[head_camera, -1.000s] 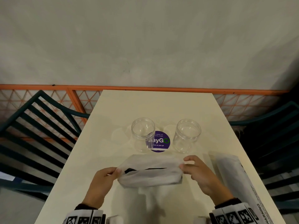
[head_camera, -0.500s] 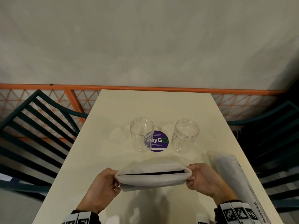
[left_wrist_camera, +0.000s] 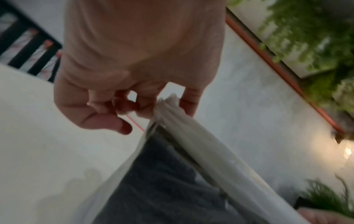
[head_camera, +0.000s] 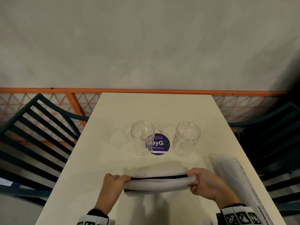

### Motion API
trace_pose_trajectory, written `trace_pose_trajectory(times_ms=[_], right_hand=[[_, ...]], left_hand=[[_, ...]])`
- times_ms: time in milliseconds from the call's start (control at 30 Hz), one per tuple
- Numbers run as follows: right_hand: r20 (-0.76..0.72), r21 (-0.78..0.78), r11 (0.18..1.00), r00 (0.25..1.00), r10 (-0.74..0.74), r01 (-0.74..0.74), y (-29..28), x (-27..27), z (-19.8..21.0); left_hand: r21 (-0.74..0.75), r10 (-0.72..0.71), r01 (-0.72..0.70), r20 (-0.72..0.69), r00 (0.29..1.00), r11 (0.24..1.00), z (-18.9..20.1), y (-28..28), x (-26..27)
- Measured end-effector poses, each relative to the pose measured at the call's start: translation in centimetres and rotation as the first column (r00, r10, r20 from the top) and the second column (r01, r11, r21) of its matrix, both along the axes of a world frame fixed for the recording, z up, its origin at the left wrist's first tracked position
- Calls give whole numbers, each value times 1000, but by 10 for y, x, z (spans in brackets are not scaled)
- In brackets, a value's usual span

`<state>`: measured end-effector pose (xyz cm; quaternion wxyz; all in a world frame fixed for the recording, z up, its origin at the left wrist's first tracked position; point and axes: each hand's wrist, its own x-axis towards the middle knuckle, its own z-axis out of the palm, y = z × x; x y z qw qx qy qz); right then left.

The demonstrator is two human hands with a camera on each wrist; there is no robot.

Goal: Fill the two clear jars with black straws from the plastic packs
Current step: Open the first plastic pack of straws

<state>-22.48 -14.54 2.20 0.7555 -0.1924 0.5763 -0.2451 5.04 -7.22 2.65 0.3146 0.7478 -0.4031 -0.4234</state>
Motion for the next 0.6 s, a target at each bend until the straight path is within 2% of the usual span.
trace_pose_trajectory(times_ms=[33, 100, 167, 200, 233, 267, 300, 333, 400, 467, 533, 600], right_hand=[[10, 0, 1000, 1000, 22, -22, 1, 0, -1], [-35, -25, 996, 996, 85, -86, 3, 4, -3], [-148, -85, 984, 979, 143, -157, 6, 13, -5], [-225, -128, 972, 961, 162, -194, 8, 18, -5], [-310, -172, 958, 936, 169, -230, 8, 22, -5], [-400, -219, 942, 904, 153, -256, 9, 26, -4], [-491, -276, 920, 864, 116, -280, 9, 30, -5], [-586, -345, 883, 808, 62, -318, 9, 32, -5], [-729, -466, 775, 682, -62, -427, 9, 35, -5], [-769, -538, 660, 626, -130, -524, 11, 37, -4], [-825, -527, 528, 550, -131, -666, 12, 37, -3], [-910, -409, 379, 404, -97, -830, 13, 37, -2]], left_hand=[[-64, -62, 73, 150, 987, 995, -4, 1, 2], [-9, -179, 186, 231, 956, 982, -13, -2, 12], [-160, -122, 243, 539, 834, 957, -21, -4, 12], [-168, -111, 263, 605, 789, 950, -14, -3, 8], [-114, -136, 263, 625, 768, 958, -10, -3, 5], [-171, -61, 199, 591, 804, 965, -8, -5, -4], [-202, 35, 113, 612, 790, 973, -9, -6, -6], [-211, 36, 99, 556, 830, 972, -14, -6, -9], [-230, 16, 111, 486, 874, 967, -14, -6, -13], [-224, -44, 189, 526, 849, 956, -7, -3, -16], [-159, -155, 299, 584, 797, 941, -6, -1, -15], [-133, -188, 331, 605, 774, 934, -5, 0, -14]])
